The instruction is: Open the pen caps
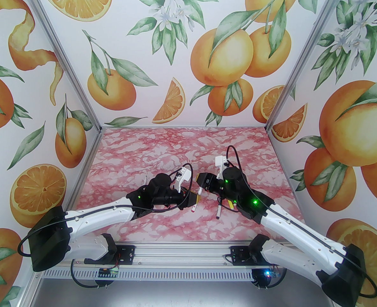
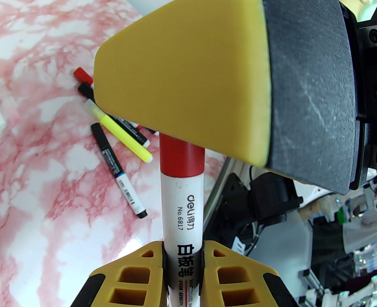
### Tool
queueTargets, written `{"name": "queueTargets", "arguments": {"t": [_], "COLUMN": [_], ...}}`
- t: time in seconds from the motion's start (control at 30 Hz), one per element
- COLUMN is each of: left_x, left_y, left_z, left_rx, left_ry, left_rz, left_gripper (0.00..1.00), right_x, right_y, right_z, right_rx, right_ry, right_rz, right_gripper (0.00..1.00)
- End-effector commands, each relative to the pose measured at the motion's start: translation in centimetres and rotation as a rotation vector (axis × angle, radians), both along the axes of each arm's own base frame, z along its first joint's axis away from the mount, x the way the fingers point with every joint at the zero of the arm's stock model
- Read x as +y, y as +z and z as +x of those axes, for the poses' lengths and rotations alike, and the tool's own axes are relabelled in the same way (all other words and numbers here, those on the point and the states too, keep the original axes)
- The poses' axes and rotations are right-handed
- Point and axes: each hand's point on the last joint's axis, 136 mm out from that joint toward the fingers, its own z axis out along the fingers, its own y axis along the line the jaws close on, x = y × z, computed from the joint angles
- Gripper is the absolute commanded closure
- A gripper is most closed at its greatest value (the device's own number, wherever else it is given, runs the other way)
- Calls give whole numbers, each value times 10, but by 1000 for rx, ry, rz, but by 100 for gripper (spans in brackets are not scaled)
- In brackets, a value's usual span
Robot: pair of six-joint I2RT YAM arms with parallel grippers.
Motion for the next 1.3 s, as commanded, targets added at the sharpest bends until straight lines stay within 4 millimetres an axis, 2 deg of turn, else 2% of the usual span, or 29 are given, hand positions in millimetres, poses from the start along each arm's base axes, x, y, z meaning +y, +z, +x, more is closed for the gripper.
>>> {"name": "queueTargets", "arguments": {"t": [0.0,0.27,0.93,1.27], "left_x": [-1,-1,0,-6], "left_y": [7,8,4,-2], "left_z": [-1,-1,-2,-6], "left_rx": [-21,-24,-22,3], "left_ry": [-5,-6,-8,-36], "left_rz": [-17,-14,-4,-33], "left_gripper": [83,83,83,61], "right_x": [1,3,4,4], "right_y": [-7,-12,-12,3], "right_z": [-1,-3,-4,-5], "right_rx": [9,28,31,2], "right_ry": [4,20,25,23], "right_rz": [-27,-40,-41,6], "right_gripper": [66,65,83,86]}}
